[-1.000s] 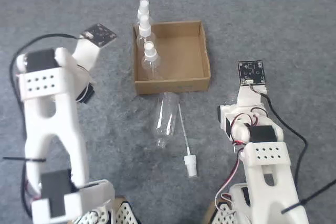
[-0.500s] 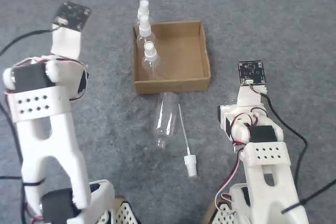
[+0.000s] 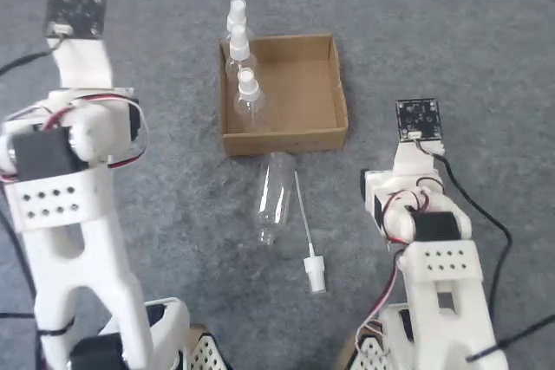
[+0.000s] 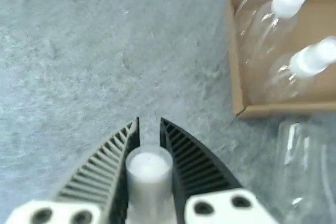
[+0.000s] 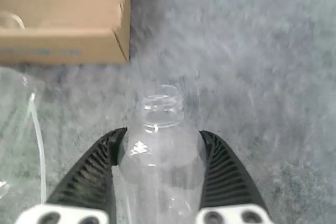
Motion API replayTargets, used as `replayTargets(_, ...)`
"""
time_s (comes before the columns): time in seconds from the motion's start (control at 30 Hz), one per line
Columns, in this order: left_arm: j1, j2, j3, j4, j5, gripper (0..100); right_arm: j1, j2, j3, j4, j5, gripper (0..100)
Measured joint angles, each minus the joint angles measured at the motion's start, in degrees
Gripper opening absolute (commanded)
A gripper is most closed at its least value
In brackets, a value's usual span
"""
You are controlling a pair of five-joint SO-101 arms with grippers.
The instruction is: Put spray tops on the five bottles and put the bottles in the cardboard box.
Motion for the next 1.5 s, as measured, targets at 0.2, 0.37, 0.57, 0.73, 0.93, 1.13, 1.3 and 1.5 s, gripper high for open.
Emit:
replayTargets(0.2, 2.46, -1.32, 0.0, -2.99, 8.79, 1, -3.52, -7.91, 3.43, 0.09, 0.0, 0.6)
replayTargets(0.37, 5.8, -3.87, 0.0, -3.96, 14.86, 1, -5.36, -12.75, 5.36, 0.53, 0.0, 0.6)
replayTargets(0.57, 8.18, -6.42, 0.0, -6.07, 20.31, 1, -8.35, -16.97, 6.51, 0.53, 0.0, 0.6)
replayTargets(0.73, 8.26, -6.95, 0.0, -8.7, 23.82, 1, -11.08, -19.6, 6.51, 0.53, 0.0, 0.6)
replayTargets(0.93, 8.26, -6.95, 0.0, -11.52, 27.6, 1, -11.52, -23.65, 6.51, 0.53, 0.0, 0.6)
replayTargets(1.13, 9.49, -6.95, 0.0, -11.69, 30.15, 1, -15.82, -28.04, 6.51, 0.53, 0.18, 0.6)
replayTargets(1.3, 12.13, -6.95, -0.18, -11.69, 30.07, 1, -19.6, -29.98, 6.51, -2.29, 5.36, 0.6)
replayTargets(1.5, 12.48, -6.95, -2.02, -11.69, 30.42, 1, -20.4, -30.07, 6.51, -6.68, 6.68, 0.6)
